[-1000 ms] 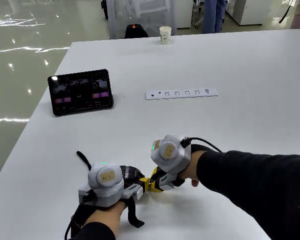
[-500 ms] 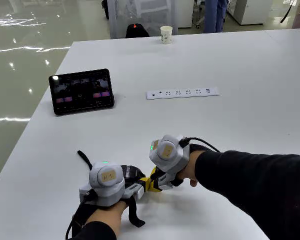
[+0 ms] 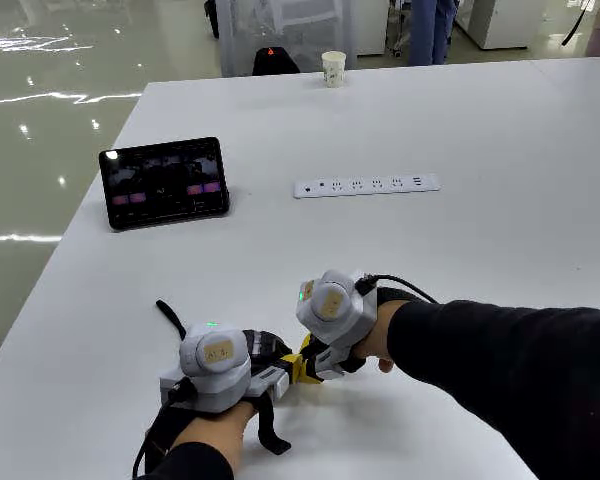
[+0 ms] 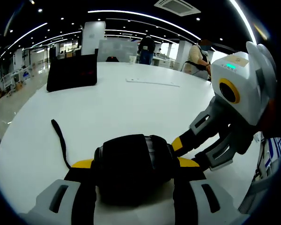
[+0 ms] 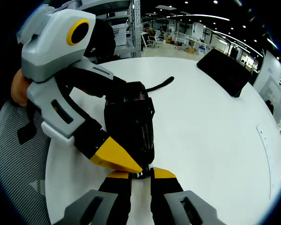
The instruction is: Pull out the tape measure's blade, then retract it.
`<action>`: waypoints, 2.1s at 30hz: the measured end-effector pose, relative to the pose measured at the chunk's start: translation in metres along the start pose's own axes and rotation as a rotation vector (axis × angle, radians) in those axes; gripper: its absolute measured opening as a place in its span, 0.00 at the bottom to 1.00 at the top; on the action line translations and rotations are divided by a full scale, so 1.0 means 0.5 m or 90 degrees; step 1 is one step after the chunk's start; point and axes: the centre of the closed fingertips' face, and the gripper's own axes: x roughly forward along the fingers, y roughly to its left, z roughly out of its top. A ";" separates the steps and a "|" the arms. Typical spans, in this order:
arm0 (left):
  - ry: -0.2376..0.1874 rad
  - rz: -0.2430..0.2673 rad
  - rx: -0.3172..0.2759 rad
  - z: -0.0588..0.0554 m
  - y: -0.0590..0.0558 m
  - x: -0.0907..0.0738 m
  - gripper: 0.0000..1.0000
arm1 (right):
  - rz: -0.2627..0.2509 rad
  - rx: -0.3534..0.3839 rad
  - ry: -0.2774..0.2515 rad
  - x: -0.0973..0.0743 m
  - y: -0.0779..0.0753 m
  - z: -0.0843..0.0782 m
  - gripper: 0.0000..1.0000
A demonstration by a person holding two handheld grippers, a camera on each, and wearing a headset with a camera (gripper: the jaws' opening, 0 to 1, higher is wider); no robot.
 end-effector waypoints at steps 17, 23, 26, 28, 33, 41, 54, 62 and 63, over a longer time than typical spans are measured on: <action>0.013 -0.007 -0.010 0.005 0.002 0.006 0.64 | -0.031 0.001 0.008 -0.007 -0.002 -0.002 0.16; 0.015 -0.017 0.000 0.009 0.000 0.005 0.64 | -0.030 0.014 0.005 -0.019 0.000 -0.005 0.16; 0.016 -0.024 0.007 0.010 0.001 0.004 0.64 | -0.030 0.017 0.006 -0.023 0.003 -0.010 0.14; 0.017 -0.029 0.010 0.012 0.000 0.003 0.64 | -0.031 0.025 0.003 -0.028 0.004 -0.011 0.15; 0.013 -0.037 0.039 0.022 -0.002 -0.006 0.63 | -0.040 0.033 -0.009 -0.042 0.005 -0.015 0.16; 0.018 -0.071 0.059 0.024 -0.012 -0.012 0.79 | -0.065 0.059 -0.032 -0.073 0.004 -0.029 0.22; 0.043 -0.165 0.086 0.011 -0.041 -0.028 0.99 | -0.086 0.096 -0.066 -0.125 0.021 -0.067 0.37; 0.047 -0.177 0.087 0.009 -0.016 -0.052 0.99 | -0.113 0.138 -0.100 -0.170 0.019 -0.086 0.47; 0.045 -0.177 0.090 0.010 -0.012 -0.054 0.99 | -0.114 0.139 -0.101 -0.174 0.020 -0.090 0.47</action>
